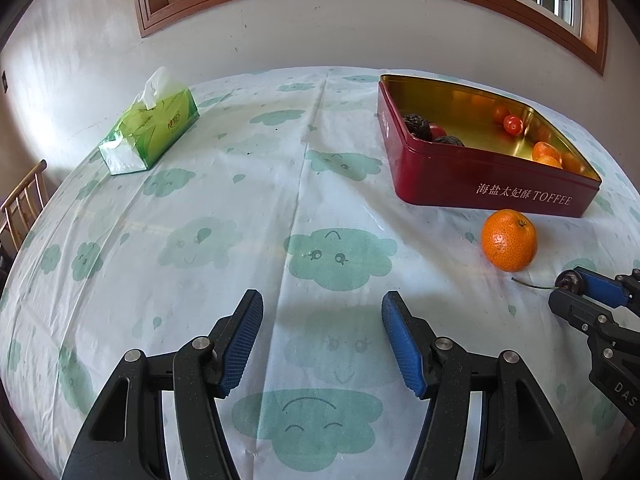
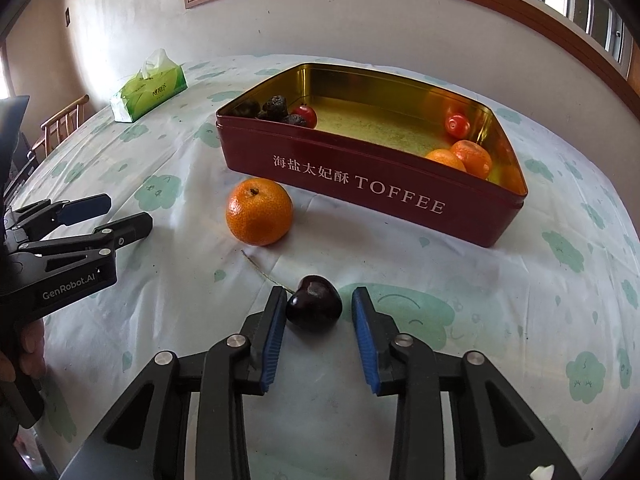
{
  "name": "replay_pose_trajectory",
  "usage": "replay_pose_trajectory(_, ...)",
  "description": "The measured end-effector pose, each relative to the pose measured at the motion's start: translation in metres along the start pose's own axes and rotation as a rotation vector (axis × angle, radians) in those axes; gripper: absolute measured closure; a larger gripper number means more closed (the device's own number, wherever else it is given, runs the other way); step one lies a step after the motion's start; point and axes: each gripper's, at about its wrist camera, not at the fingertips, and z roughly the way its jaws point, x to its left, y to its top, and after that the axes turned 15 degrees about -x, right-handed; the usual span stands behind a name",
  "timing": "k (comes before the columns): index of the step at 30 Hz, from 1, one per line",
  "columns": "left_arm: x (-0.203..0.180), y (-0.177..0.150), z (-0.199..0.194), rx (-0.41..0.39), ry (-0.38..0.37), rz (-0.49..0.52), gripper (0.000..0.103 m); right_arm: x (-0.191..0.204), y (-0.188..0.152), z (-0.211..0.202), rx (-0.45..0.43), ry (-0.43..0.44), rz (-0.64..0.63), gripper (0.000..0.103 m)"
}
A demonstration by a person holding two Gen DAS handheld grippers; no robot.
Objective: Organize fruits
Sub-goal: 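Grasp the dark cherry by its body with the right tool, then move the left tool to the mandarin and close on it while the right tool holds the cherry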
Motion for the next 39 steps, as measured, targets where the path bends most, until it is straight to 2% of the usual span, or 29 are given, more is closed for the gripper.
replay_pose_trajectory(7, -0.011, 0.003, 0.002, 0.004, -0.024, 0.012, 0.04, -0.008, -0.001, -0.002, -0.002, -0.017, 0.017, 0.078)
replay_pose_trajectory(17, -0.048, 0.011, 0.003, -0.009, -0.092, 0.046, 0.04, -0.053, -0.004, -0.004, -0.005, -0.12, 0.057, 0.078)
replay_pose_trajectory(26, -0.075, 0.017, 0.002, -0.02, -0.149, 0.068, 0.04, -0.077, -0.002, -0.002, -0.015, -0.172, 0.067, 0.078)
replay_pose_trajectory(39, -0.088, 0.014, 0.003, -0.021, -0.181, 0.073, 0.04, -0.094, -0.003, -0.003, -0.02, -0.173, 0.103, 0.078)
